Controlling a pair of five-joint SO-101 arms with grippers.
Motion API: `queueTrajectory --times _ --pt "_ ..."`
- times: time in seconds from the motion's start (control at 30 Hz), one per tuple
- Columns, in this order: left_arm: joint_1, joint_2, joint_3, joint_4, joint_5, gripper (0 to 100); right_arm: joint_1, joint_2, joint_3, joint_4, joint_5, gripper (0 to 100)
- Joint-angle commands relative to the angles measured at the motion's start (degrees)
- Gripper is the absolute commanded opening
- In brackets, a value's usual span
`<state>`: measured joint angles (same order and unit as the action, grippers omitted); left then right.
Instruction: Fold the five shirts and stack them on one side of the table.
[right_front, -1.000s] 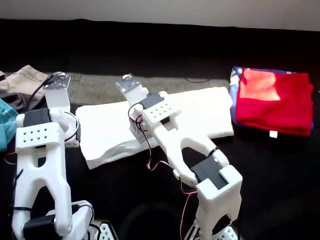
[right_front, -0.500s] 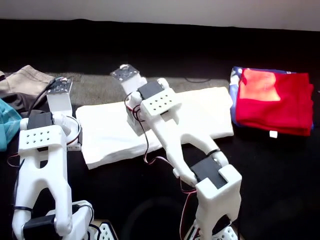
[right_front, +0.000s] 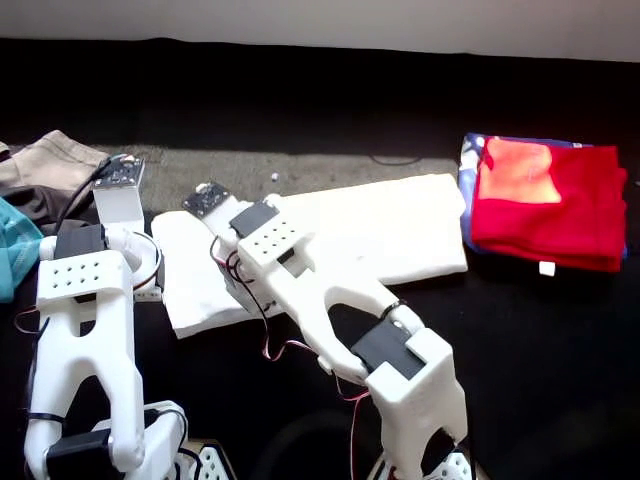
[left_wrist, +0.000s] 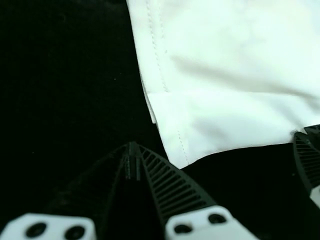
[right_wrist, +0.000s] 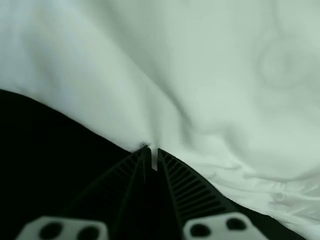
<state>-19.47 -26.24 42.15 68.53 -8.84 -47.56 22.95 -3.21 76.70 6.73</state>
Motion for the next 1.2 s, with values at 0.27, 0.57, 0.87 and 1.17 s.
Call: queueTrajectory --times 0.27,0.57,0.87,1.17 --pt "-0.6 -1.8 -0.1 -0.7 0.6 1 4.8 -5.1 -5.8 2.7 0.9 0.6" --pt "-0.6 6.6 -4.4 -2.4 7.4 15 14.9 -14.7 -18.8 14.1 1.0 11.3" --pt "-0.9 32.5 -20.7 -2.3 10.9 16 34.2 -21.6 -28.8 24.4 6.9 13.0" --pt "-1.0 43.6 -29.2 -1.9 11.4 16 44.4 -27.2 -28.8 24.4 6.9 13.0"
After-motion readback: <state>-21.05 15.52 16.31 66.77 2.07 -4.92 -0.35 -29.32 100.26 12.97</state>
